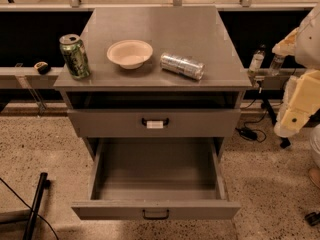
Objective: Close middle drawer
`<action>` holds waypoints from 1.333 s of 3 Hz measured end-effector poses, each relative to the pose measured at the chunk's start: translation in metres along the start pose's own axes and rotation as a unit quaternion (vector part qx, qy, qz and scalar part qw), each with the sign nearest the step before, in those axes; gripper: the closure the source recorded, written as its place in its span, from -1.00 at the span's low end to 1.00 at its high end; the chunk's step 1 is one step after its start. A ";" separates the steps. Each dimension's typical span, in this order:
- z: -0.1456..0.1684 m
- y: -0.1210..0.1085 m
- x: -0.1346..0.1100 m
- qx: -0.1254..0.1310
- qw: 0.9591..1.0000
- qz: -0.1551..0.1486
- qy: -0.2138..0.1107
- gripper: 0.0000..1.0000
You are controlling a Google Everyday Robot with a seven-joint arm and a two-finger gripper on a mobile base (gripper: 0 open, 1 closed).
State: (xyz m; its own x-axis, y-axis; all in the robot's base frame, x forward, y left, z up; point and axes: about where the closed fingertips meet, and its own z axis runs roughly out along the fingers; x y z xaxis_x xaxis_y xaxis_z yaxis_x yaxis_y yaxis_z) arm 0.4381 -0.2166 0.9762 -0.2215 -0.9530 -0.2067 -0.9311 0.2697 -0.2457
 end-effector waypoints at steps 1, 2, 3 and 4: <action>0.000 0.000 0.000 0.000 1.000 0.000 0.000 -1.00; 0.040 0.001 0.002 -0.009 1.000 -0.003 -0.006 -1.00; 0.112 0.012 0.015 -0.010 1.000 -0.010 0.017 -1.00; 0.146 0.032 0.028 -0.028 0.999 -0.014 0.034 -1.00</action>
Offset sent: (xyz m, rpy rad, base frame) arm 0.0335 0.0130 -0.1322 0.0447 0.0616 0.0436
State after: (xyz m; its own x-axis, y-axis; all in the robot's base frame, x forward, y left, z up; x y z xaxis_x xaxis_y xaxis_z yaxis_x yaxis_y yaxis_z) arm 0.4446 -0.2145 0.8240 -0.2119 -0.9679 -0.1352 -0.9518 0.2358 -0.1963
